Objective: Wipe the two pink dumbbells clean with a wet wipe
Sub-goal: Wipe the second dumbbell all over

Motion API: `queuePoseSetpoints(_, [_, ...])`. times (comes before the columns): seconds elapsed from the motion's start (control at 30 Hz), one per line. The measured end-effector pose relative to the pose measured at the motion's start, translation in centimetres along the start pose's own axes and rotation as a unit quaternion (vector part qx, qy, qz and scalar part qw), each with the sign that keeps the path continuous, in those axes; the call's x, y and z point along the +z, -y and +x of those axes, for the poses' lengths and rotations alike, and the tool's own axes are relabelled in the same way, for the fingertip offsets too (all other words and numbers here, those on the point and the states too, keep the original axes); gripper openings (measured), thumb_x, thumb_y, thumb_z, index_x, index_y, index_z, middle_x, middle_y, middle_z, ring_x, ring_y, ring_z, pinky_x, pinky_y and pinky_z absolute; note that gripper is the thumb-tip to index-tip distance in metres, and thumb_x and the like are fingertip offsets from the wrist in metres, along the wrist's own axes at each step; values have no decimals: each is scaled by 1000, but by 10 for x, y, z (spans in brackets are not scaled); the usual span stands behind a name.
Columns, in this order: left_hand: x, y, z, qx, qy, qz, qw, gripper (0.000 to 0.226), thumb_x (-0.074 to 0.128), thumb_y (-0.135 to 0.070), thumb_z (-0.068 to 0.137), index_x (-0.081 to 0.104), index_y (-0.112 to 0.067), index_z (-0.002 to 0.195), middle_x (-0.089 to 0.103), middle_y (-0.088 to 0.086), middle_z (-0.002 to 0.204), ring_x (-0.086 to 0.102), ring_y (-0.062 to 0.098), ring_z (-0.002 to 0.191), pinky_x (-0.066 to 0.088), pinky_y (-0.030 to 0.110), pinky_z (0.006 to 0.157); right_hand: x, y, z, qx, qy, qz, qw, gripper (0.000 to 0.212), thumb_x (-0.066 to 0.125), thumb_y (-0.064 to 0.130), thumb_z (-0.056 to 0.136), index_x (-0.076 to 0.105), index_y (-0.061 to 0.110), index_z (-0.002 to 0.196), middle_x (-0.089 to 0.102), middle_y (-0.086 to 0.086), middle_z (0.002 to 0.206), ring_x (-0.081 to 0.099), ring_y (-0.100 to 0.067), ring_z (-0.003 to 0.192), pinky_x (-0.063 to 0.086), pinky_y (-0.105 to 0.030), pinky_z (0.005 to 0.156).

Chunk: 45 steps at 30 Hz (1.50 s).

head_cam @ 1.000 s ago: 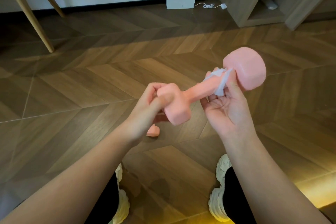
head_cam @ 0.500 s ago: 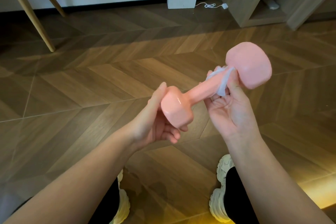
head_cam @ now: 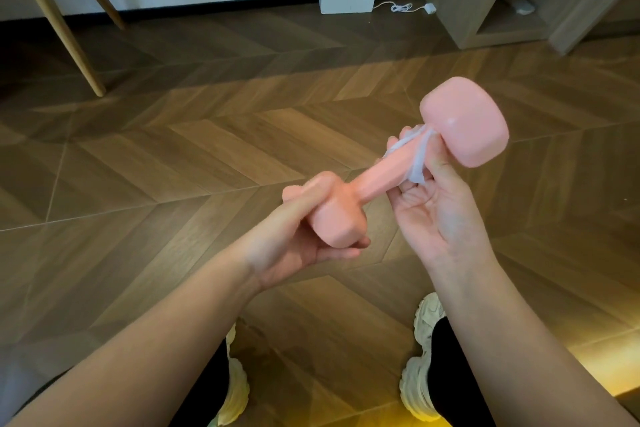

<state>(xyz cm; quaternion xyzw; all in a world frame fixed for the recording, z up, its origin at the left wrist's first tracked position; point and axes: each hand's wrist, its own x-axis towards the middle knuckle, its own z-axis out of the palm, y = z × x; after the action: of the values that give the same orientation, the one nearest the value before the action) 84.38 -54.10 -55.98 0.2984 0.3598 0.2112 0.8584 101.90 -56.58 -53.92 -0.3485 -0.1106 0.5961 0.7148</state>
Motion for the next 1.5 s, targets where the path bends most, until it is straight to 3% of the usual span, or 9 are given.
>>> queuePoseSetpoints(0.1, [-2, 3, 0, 65, -30, 7, 997, 74, 73, -31, 77, 39, -21, 142, 63, 17, 112, 71, 30, 82, 57, 28, 58, 0, 2, 1, -8, -20, 14, 1000, 26, 60, 20, 89, 60, 14, 114, 66, -2, 102, 65, -17, 105, 46, -41, 105])
queuePoseSetpoints(0.43, [5, -9, 7, 62, -36, 64, 995, 76, 46, -69, 87, 54, -4, 126, 63, 22, 85, 56, 18, 48, 49, 25, 44, 2, -5, 0, -42, 45, -67, 996, 20, 67, 19, 79, 71, 23, 98, 71, 5, 104, 66, -14, 110, 51, -32, 98])
queuePoseSetpoints(0.6, [9, -9, 6, 63, -7, 41, 997, 71, 41, -66, 89, 63, -5, 117, 66, 18, 84, 57, 18, 52, 50, 24, 45, 7, -30, -10, -20, 32, -190, 981, 37, 73, 22, 76, 67, 12, 111, 72, 4, 104, 65, -11, 98, 49, -33, 80])
queuePoseSetpoints(0.73, [5, -5, 8, 112, -34, 77, 990, 62, 53, -52, 86, 52, -8, 131, 69, 9, 85, 61, 18, 58, 51, 26, 52, 9, -34, -10, 7, 3, -145, 989, 41, 70, 19, 76, 66, 4, 114, 72, -3, 102, 65, -13, 92, 55, -30, 68])
queuePoseSetpoints(0.8, [-1, -1, 11, 198, -70, 172, 962, 62, 68, -40, 80, 45, -18, 134, 70, -6, 97, 66, 15, 75, 52, 29, 63, 8, -36, -8, 33, -19, -109, 993, 46, 70, 20, 75, 65, 3, 118, 69, -8, 106, 63, -18, 96, 56, -34, 78])
queuePoseSetpoints(0.9, [-10, 3, 13, 352, -90, 366, 857, 75, 83, -23, 72, 38, -35, 130, 56, -26, 119, 60, 4, 111, 51, 17, 82, 5, -39, -7, 66, -56, -42, 995, 43, 69, 21, 75, 66, 7, 115, 69, -9, 104, 66, -17, 97, 51, -36, 99])
queuePoseSetpoints(1.13, [-16, 0, 20, 520, -92, 527, 666, 76, 88, -13, 73, 41, -19, 132, 41, 8, 140, 44, 18, 134, 44, 22, 96, 4, -28, -4, 99, -91, 95, 986, 36, 72, 17, 68, 66, 7, 103, 71, -10, 91, 71, -16, 83, 55, -35, 94])
queuePoseSetpoints(1.37, [-22, -6, 16, 576, -90, 563, 586, 59, 80, -17, 82, 41, -17, 126, 35, 18, 140, 41, 22, 134, 41, 30, 104, 4, 2, 1, 54, -116, 88, 988, 45, 75, 19, 73, 63, 8, 115, 76, -12, 104, 74, -22, 96, 56, -42, 92])
queuePoseSetpoints(1.5, [-18, -2, 16, 559, -90, 529, 632, 67, 83, -12, 76, 42, -21, 127, 43, 12, 137, 47, 24, 130, 41, 25, 101, 4, 6, 1, 51, -138, 113, 983, 54, 75, 25, 78, 59, 11, 127, 75, -10, 109, 74, -22, 95, 59, -40, 82])
